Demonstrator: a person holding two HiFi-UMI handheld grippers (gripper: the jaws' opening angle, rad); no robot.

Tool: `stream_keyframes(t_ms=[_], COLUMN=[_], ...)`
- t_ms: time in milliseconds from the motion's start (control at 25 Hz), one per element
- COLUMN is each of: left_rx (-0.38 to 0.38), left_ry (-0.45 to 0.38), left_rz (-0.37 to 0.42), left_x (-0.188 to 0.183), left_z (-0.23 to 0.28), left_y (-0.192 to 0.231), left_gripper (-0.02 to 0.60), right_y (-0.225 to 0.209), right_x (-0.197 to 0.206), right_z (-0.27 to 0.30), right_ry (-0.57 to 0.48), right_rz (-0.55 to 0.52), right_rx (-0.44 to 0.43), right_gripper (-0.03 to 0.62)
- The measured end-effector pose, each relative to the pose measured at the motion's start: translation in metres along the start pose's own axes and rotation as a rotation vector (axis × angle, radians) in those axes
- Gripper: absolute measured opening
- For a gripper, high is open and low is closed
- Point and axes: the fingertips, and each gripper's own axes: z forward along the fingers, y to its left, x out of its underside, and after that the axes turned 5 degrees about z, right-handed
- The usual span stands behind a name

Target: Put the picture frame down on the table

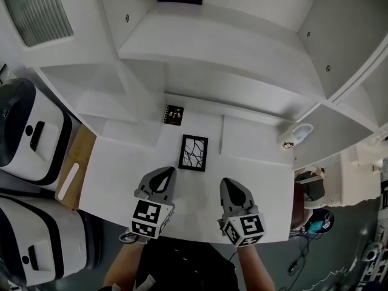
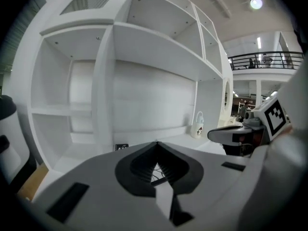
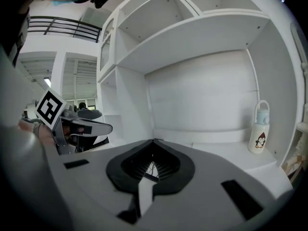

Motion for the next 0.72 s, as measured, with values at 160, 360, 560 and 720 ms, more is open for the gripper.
stream_keyframes(t_ms=[160,360,560,720], left_rx=[-0.001,0.003,-0.004,-0.007], left_ry=[-0.071,-0.127,-0.162,-0.162], left_rz=[0.066,0.114,0.079,0.088], left_x=[-0.034,-0.063,-0.075,-0.076], left_z=[-0.022,-0.048,-0.068,-0.079], left_y=[-0.004,-0.009,-0.014,-0.021], left_gripper=[0.002,0.002,0.002,0.002], right_y=[0.010,0.021,0.030,0.041], right_x=[-0.023,-0.052,-0.070,-0.077], right_z=[-0.020,-0.042,-0.052,-0.058], right_ry=[-0.065,-0.130,-0.159,-0.171], right_rz=[-0.010,-0.051,-0.060,-0.073], right_rx=[0.011,0.023,0.030,0.018], right_gripper=[0.002,0.002,0.002,0.002])
